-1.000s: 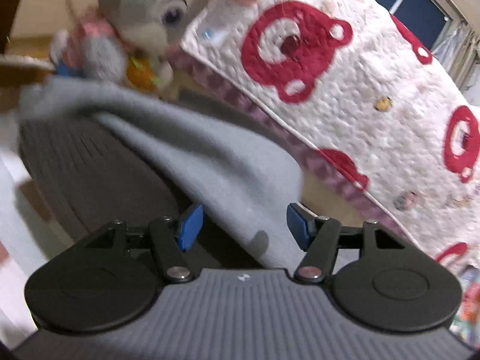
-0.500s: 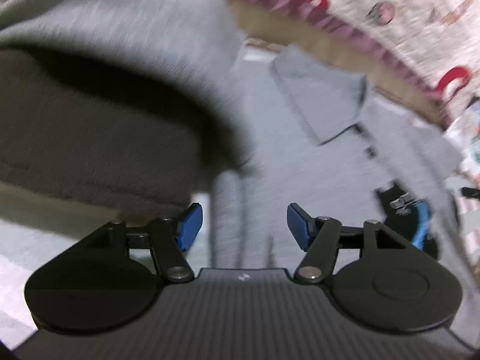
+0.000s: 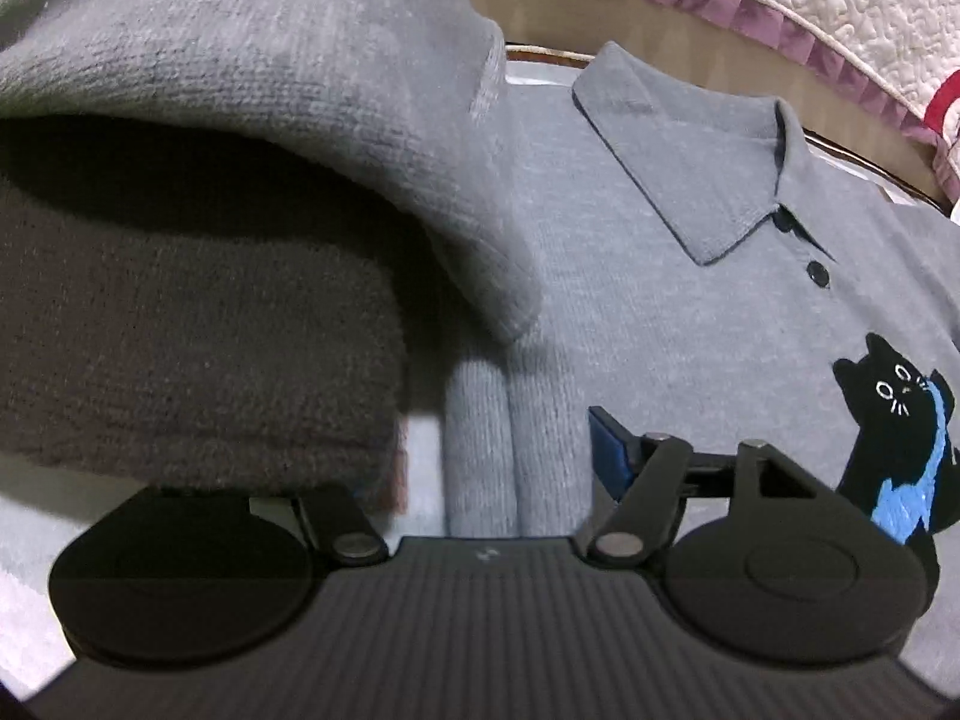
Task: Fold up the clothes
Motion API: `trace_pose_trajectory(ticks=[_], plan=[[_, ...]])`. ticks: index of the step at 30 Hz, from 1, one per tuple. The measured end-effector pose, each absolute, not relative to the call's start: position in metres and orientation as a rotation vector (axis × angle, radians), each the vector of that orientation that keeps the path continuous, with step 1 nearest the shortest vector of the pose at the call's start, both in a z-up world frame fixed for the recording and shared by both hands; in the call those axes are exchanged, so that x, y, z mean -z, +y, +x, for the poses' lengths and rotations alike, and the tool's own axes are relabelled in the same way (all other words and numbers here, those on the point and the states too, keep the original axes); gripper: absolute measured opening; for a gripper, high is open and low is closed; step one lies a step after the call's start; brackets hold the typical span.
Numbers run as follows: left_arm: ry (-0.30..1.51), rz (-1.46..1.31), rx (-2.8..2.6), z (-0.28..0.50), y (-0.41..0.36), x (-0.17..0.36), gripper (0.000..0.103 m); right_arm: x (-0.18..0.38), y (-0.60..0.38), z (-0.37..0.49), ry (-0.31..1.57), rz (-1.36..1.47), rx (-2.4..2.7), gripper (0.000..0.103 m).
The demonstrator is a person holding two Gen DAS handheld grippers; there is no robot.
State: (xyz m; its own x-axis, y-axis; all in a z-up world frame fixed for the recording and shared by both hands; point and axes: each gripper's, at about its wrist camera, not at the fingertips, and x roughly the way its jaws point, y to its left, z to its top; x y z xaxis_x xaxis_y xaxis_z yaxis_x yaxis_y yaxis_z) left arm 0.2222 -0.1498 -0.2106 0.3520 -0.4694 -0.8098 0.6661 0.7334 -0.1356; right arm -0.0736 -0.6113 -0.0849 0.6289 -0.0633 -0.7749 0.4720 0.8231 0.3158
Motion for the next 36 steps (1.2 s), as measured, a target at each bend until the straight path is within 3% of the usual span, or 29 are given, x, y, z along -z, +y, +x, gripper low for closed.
trace_pose_trajectory(ticks=[1, 5, 8, 11, 13, 15, 17, 19, 20, 21, 26, 29, 32, 34, 36], plan=[[0.962, 0.218, 0.745, 0.223, -0.147, 0.208, 0.01, 0.083, -0.611, -0.072, 0.826, 0.521, 0.305, 0.009], [0.973, 0.107, 0.754, 0.228, -0.133, 0.197, 0.011, 0.077, -0.615, -0.073, 0.782, 0.495, 0.269, 0.01], [1.001, 0.095, 0.758, 0.229, -0.136, 0.203, 0.012, 0.089, -0.625, -0.076, 0.823, 0.561, 0.254, 0.015], [1.018, 0.091, 0.765, 0.232, -0.14, 0.207, 0.018, 0.102, -0.633, -0.077, 0.857, 0.639, 0.225, 0.042], [1.024, 0.091, 0.773, 0.234, -0.144, 0.209, 0.019, 0.107, -0.629, -0.077, 0.818, 0.671, 0.209, 0.053], [1.03, 0.092, 0.781, 0.236, -0.148, 0.21, 0.03, 0.108, -0.624, -0.073, 0.782, 0.692, 0.197, 0.071], [1.022, 0.091, 0.788, 0.236, -0.152, 0.212, 0.044, 0.109, -0.619, -0.064, 0.758, 0.703, 0.181, 0.07], [1.0, 0.086, 0.791, 0.235, -0.157, 0.214, 0.044, 0.108, -0.614, -0.046, 0.785, 0.673, 0.181, 0.049], [1.0, 0.068, 0.799, 0.235, -0.153, 0.212, 0.031, 0.107, -0.611, -0.037, 0.798, 0.659, 0.18, 0.032], [1.001, 0.048, 0.808, 0.235, -0.149, 0.21, 0.011, 0.104, -0.61, -0.035, 0.784, 0.641, 0.175, 0.014], [1.029, -0.126, 0.875, 0.243, -0.129, 0.202, 0.009, 0.081, -0.62, -0.052, 0.618, 0.709, 0.14, 0.01], [1.063, -0.22, 0.912, 0.248, -0.122, 0.203, 0.011, 0.082, -0.634, -0.057, 0.637, 0.747, 0.143, 0.01], [1.097, -0.103, 0.862, 0.245, -0.131, 0.214, 0.015, 0.09, -0.639, -0.053, 0.705, 0.759, 0.12, 0.015], [1.098, -0.058, 0.866, 0.241, -0.134, 0.215, 0.022, 0.098, -0.638, -0.047, 0.743, 0.781, 0.11, 0.027], [1.101, -0.033, 0.886, 0.238, -0.137, 0.216, 0.035, 0.104, -0.634, -0.045, 0.766, 0.784, 0.086, 0.047]])
